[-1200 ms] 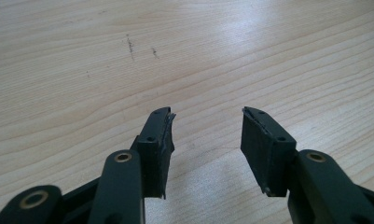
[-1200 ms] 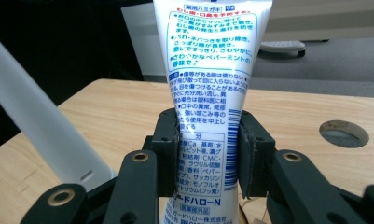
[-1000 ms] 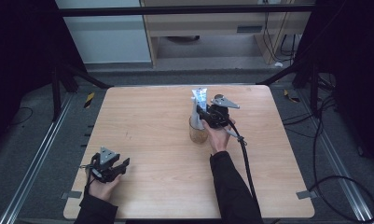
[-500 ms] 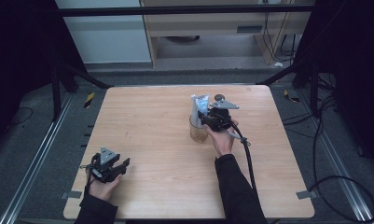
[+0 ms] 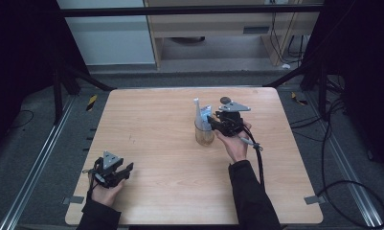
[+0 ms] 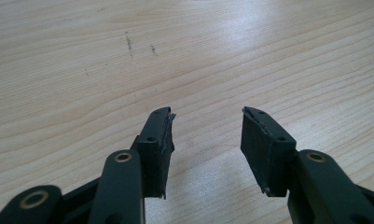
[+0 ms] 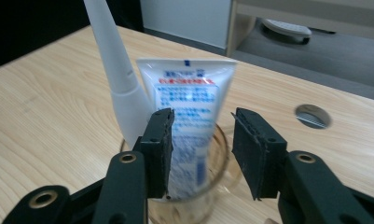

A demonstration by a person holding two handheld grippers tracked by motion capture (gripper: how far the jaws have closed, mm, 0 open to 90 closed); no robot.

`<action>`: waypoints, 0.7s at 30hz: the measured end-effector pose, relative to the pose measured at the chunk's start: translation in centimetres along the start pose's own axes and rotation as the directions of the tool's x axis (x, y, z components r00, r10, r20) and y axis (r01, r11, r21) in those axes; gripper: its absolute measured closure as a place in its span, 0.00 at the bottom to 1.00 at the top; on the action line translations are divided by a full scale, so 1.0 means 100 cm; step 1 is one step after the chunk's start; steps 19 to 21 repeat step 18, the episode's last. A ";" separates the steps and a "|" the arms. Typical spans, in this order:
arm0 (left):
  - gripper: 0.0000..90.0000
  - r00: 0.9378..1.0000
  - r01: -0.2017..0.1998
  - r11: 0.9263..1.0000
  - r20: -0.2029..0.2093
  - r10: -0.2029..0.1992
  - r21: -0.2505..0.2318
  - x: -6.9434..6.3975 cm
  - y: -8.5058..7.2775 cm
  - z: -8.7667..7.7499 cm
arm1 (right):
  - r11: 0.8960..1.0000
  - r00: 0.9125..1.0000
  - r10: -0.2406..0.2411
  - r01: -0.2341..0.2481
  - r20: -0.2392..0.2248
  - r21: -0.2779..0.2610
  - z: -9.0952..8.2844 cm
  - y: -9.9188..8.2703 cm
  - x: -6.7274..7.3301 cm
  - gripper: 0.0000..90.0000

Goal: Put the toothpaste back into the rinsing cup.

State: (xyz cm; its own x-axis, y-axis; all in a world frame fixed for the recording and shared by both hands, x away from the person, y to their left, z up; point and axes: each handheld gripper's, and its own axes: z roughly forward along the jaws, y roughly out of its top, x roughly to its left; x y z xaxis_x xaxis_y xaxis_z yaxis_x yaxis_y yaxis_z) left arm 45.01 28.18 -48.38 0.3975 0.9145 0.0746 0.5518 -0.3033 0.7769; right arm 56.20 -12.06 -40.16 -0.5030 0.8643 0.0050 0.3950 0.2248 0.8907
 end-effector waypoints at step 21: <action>0.52 1.000 0.018 1.000 0.017 -0.018 0.024 0.000 -0.001 0.003 | 0.983 1.000 0.027 -0.026 0.000 0.183 -0.074 -0.094 -0.028 0.11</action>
